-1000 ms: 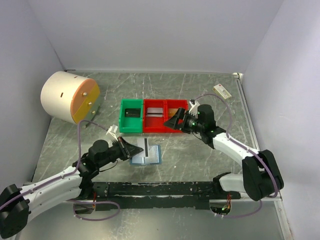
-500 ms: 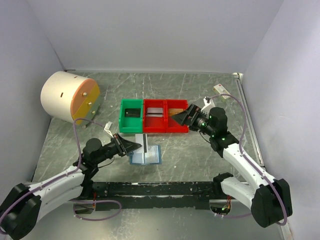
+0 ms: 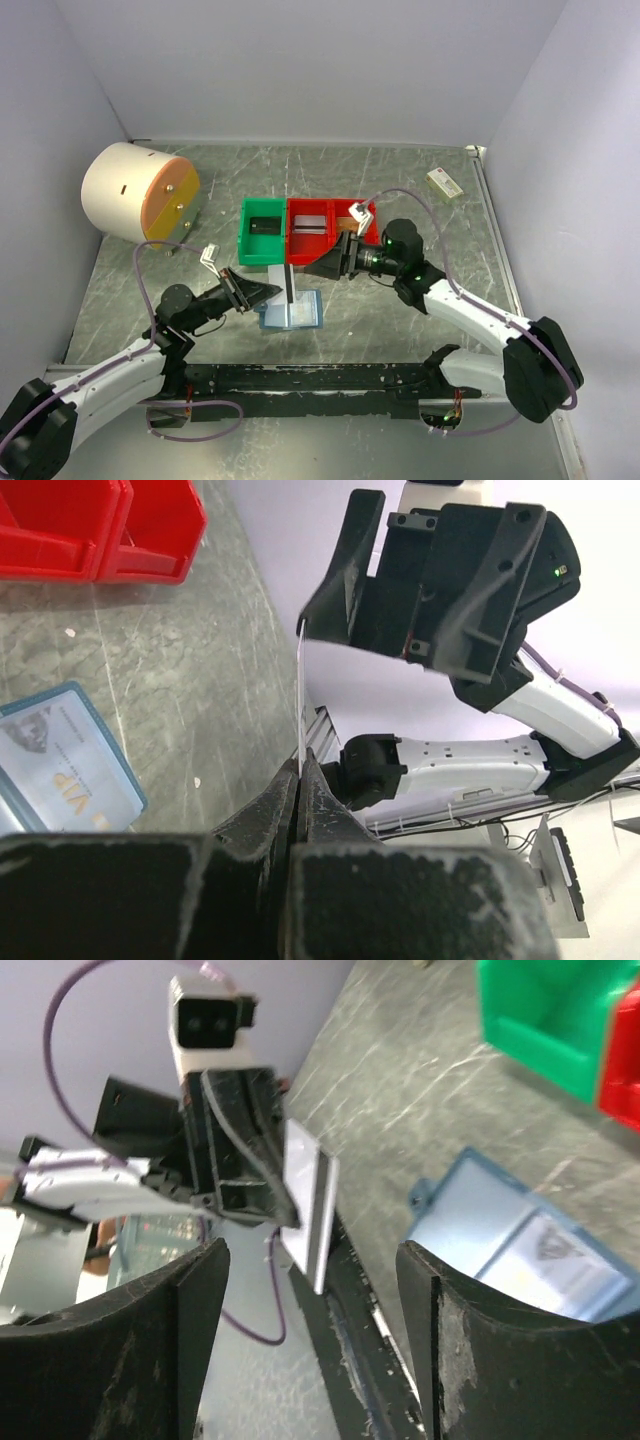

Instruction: Take the credit cards out of the card holder

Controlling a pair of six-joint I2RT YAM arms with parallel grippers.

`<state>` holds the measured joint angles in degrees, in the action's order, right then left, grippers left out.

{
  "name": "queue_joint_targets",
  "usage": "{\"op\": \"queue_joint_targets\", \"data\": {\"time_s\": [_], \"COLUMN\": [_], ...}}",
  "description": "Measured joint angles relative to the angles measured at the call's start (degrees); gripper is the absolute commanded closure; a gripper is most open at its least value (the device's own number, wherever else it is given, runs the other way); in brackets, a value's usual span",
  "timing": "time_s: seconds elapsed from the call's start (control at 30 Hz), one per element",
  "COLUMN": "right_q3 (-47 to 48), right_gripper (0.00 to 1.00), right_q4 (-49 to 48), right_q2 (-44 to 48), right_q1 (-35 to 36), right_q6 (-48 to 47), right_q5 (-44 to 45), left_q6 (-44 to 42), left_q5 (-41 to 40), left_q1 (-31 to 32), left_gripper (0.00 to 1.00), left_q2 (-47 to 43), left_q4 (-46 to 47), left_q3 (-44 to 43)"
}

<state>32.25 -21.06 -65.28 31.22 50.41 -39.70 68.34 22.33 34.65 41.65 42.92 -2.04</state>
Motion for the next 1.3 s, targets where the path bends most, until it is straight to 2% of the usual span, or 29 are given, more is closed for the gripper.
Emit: {"op": "queue_joint_targets", "data": {"time_s": [0.1,0.57,0.63,0.7,0.73,0.83,0.97,1.07,1.17,1.3], "right_q3": [0.9,2.5,3.0,3.3,3.4,3.4,3.8,4.3,4.4,4.4], "right_gripper": [0.39,0.63,0.71,0.85,0.88,1.00,1.00,1.00,1.00,1.00], "right_q4": [-2.3,-9.7,-11.9,-13.7,-14.3,-15.6,-15.9,-14.7,-14.1,-13.8], "right_q2": [-1.6,-10.4,-11.6,-12.8,-13.3,-14.4,-14.4,-14.4,-14.4,-14.4], "right_q1": [3.3,7.6,7.9,8.0,8.1,8.1,8.1,8.3,8.3,8.3], "right_q6": [0.1,2.7,3.7,4.7,5.0,6.2,6.1,5.4,4.9,4.7], "right_q5": [-1.5,-7.1,-7.9,-8.7,-8.9,-9.5,-9.9,-9.8,-9.6,-9.4], "left_q6": [0.6,2.3,2.5,2.9,3.0,3.3,3.1,2.5,1.2,-0.3], "left_q5": [0.1,1.3,1.5,1.6,1.6,1.6,1.6,1.5,1.4,1.0], "left_q1": [0.0,0.0,0.0,0.0,0.0,0.0,0.0,0.0,0.0,0.0], "left_gripper": [0.93,0.93,0.93,0.93,0.93,0.84,0.69,0.67,0.70,0.85], "left_q2": [0.0,1.7,2.3,2.8,3.0,3.0,2.3,-0.3,-2.9,-5.8], "left_q4": [1.1,6.0,7.1,8.1,8.6,9.9,8.9,6.2,1.5,-4.8], "left_q3": [0.0,0.0,0.0,0.0,0.0,0.0,0.2,0.2,-0.2,-1.0]}}
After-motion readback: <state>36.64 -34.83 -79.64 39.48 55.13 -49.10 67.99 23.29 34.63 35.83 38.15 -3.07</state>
